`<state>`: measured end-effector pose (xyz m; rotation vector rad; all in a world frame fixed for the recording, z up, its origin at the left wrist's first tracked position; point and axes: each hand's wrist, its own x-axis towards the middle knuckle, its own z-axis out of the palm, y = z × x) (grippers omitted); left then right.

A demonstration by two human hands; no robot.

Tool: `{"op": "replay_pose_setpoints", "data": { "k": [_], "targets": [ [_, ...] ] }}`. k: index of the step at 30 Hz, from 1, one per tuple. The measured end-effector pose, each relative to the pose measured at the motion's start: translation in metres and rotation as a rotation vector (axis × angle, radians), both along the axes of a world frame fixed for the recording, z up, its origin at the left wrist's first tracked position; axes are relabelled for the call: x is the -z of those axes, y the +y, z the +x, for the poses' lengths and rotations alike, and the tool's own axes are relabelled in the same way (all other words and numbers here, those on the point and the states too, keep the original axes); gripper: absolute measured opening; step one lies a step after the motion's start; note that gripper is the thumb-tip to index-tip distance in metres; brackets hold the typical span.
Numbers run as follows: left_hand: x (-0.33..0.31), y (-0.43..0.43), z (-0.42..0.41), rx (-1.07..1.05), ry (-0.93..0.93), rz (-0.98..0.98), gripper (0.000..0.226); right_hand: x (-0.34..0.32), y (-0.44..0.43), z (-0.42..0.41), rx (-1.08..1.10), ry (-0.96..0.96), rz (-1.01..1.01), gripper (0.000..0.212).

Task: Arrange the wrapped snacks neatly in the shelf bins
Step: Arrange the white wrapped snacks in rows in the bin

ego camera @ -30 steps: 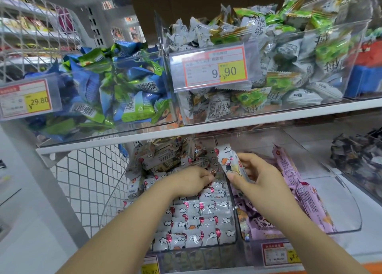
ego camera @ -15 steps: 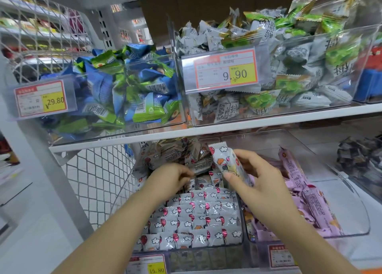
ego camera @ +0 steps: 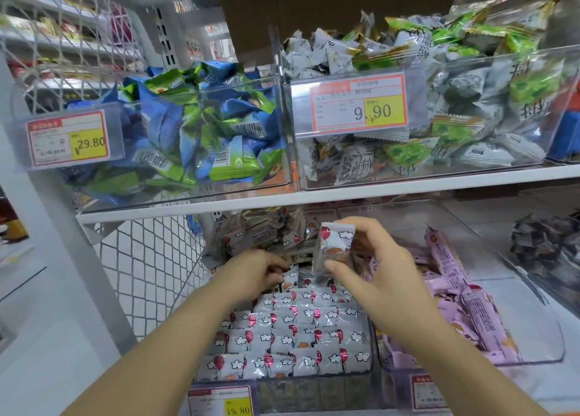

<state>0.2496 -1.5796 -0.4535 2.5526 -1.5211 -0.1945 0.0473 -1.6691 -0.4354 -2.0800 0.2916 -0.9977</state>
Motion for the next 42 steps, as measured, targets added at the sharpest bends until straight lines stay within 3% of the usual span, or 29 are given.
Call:
{"op": "replay_pose_setpoints", "data": {
  "k": [3, 6, 9, 15, 22, 25, 35, 37, 42],
  "targets": [
    [-0.003, -0.004, 0.0, 0.035, -0.005, 0.023, 0.029, -0.001, 0.0, 0.017, 0.032, 0.111, -0.067, 0.052],
    [-0.003, -0.008, 0.001, 0.066, -0.048, 0.057, 0.021, -0.001, -0.002, 0.037, 0.057, 0.188, -0.173, 0.039],
    [-0.003, -0.004, 0.007, 0.094, -0.111, 0.056, 0.019, -0.001, -0.001, 0.051, 0.054, 0.273, -0.252, 0.043],
    [0.004, 0.011, 0.02, 0.156, -0.088, -0.01, 0.016, -0.001, -0.007, 0.069, 0.046, 0.336, -0.237, 0.052],
    [0.005, 0.015, 0.022, 0.198, -0.065, -0.034, 0.009, -0.001, -0.019, 0.069, 0.079, 0.37, -0.239, 0.045],
    [0.004, 0.016, 0.021, 0.197, -0.065, -0.033, 0.009, 0.002, -0.019, 0.068, 0.056, 0.433, -0.243, 0.033],
    [0.008, 0.016, 0.013, 0.137, 0.025, -0.116, 0.012, 0.011, -0.019, 0.074, 0.071, 0.831, -0.636, 0.019],
    [0.006, 0.016, 0.01, 0.11, 0.104, -0.157, 0.018, 0.012, -0.023, 0.071, 0.046, 0.831, -0.599, 0.022],
    [-0.006, 0.008, -0.004, 0.137, 0.22, -0.231, 0.034, 0.0, -0.04, 0.05, 0.043, 0.55, -0.215, 0.031]
  ]
}}
